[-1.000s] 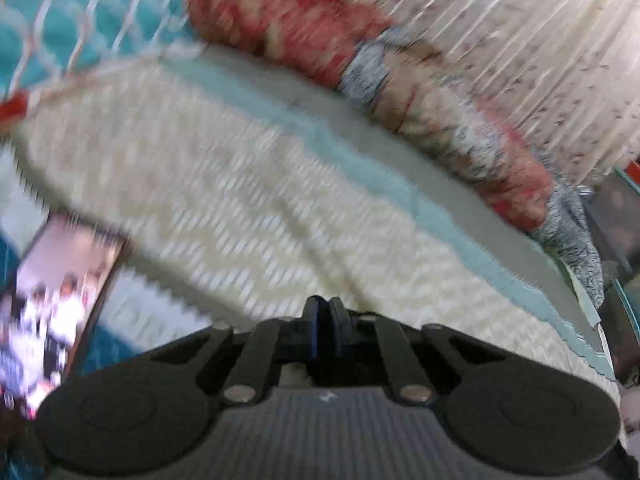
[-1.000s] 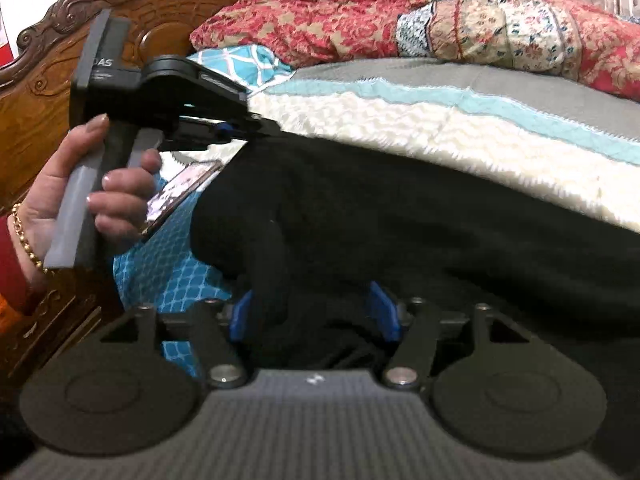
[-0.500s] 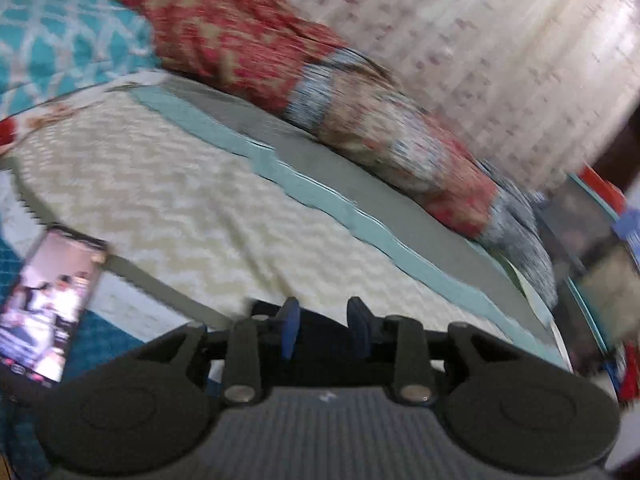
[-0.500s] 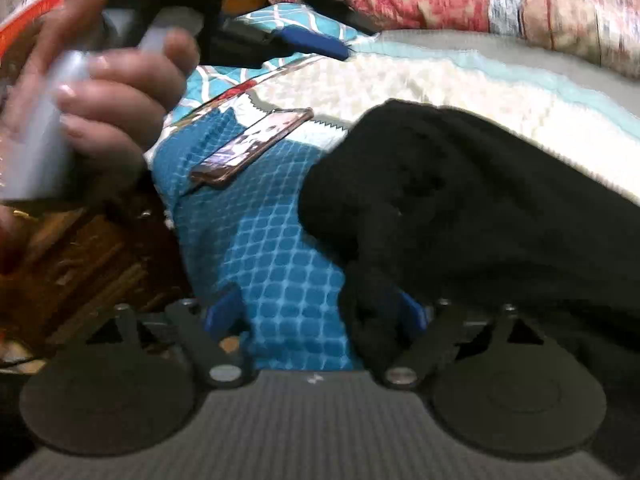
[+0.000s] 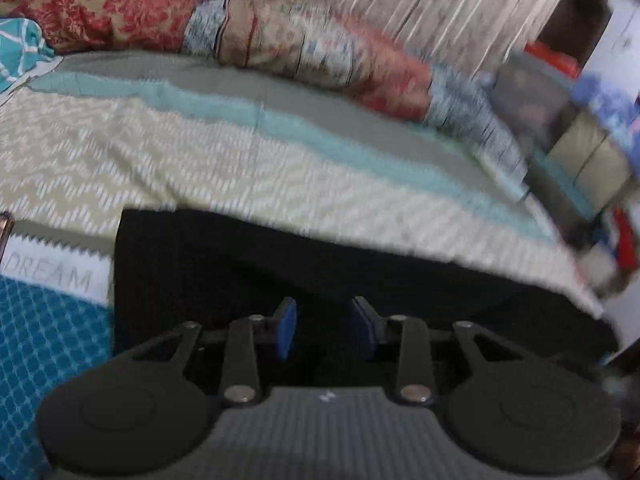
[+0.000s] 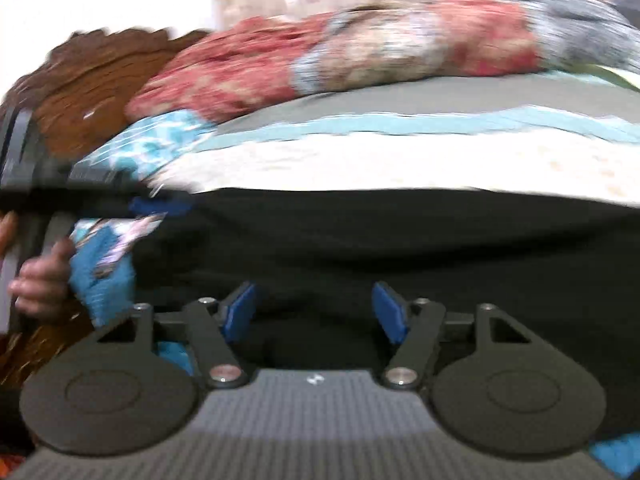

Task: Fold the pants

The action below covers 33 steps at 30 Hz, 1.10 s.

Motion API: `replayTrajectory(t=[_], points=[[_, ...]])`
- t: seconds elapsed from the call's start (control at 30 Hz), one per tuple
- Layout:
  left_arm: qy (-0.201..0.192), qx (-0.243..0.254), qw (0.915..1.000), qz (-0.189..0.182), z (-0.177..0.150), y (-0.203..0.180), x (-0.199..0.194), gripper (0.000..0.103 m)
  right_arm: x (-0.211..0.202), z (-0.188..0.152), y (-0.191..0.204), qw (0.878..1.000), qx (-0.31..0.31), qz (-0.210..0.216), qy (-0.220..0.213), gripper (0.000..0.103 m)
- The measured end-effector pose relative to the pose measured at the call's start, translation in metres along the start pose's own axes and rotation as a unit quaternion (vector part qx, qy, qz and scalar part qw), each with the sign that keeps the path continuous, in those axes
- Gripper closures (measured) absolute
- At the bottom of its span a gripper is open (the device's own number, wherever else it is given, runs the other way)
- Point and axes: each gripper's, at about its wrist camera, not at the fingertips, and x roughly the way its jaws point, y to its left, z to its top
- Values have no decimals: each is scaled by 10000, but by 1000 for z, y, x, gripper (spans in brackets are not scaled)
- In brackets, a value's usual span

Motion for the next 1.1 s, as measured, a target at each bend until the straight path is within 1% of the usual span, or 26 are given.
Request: replayTrajectory(t=[0.07, 0.13, 0.17, 0.27, 0.4, 0.43, 0.47, 0.5, 0.53, 0.6, 0.63, 0.7, 0.77, 0.83, 0.87, 0.93, 0.97, 1.03, 1.1], points=[[205, -45, 9995, 257, -5, 8, 8, 72, -2, -2, -10, 9998, -131, -104, 85, 38], [341, -191, 9983, 430, -7, 18, 14, 74, 3, 0, -7, 9990, -370, 71, 259, 38], [406, -295, 9980, 379, -8, 24, 15, 74, 7, 0, 0, 9976, -598, 159, 313, 38], [426, -532, 9973, 277, -7, 31, 10, 74, 16, -3, 25, 9903, -1299, 287, 396, 38], [404, -433, 9973, 426, -10, 28, 1, 74, 51, 2, 43, 9781, -1940, 414, 632, 38], [404, -399, 9970, 524, -10, 27, 0, 75, 57, 6, 40, 9760, -2015, 439, 703, 38], [422, -344, 9963, 669, -10, 27, 0, 76, 61, 4, 41, 9731, -2090, 502, 830, 51], [462, -321, 9959, 704, -9, 28, 1, 81, 63, 2, 40, 9696, -2164, 569, 994, 68], [486, -388, 9956, 695, -9, 32, 0, 83, 64, -1, 39, 9653, -2237, 584, 1218, 100], [511, -548, 9951, 639, -7, 38, -2, 84, 59, -2, 38, 9648, -2220, 606, 1270, 100], [520, -596, 9949, 629, -6, 40, -2, 84, 52, 0, 38, 9664, -2107, 675, 1306, 101], [514, -581, 9948, 654, -5, 38, -4, 84, 30, 3, 37, 9699, -1847, 912, 1301, 101], [498, -544, 9948, 709, -4, 35, -7, 84, 15, -1, 37, 9713, -1699, 1033, 1307, 101], [457, -518, 9945, 786, -1, 27, -7, 80, 15, -11, 35, 9721, -1536, 1024, 1446, 100], [390, -420, 9951, 807, 1, 20, -10, 78, 16, -14, 34, 9725, -1477, 1031, 1478, 100], [227, -194, 9961, 827, 5, 5, -17, 70, 19, -15, 29, 9738, -1277, 1113, 1519, 100], [160, -100, 9967, 786, 6, -2, -19, 69, 20, -14, 26, 9749, -1188, 1111, 1520, 98], [72, 82, 9981, 609, 8, -19, -22, 66, 18, -10, 23, 9789, -1083, 1013, 1406, 96], [63, 271, 9989, 386, 8, -39, -20, 66, 8, -4, 15, 9843, -948, 936, 1159, 96]])
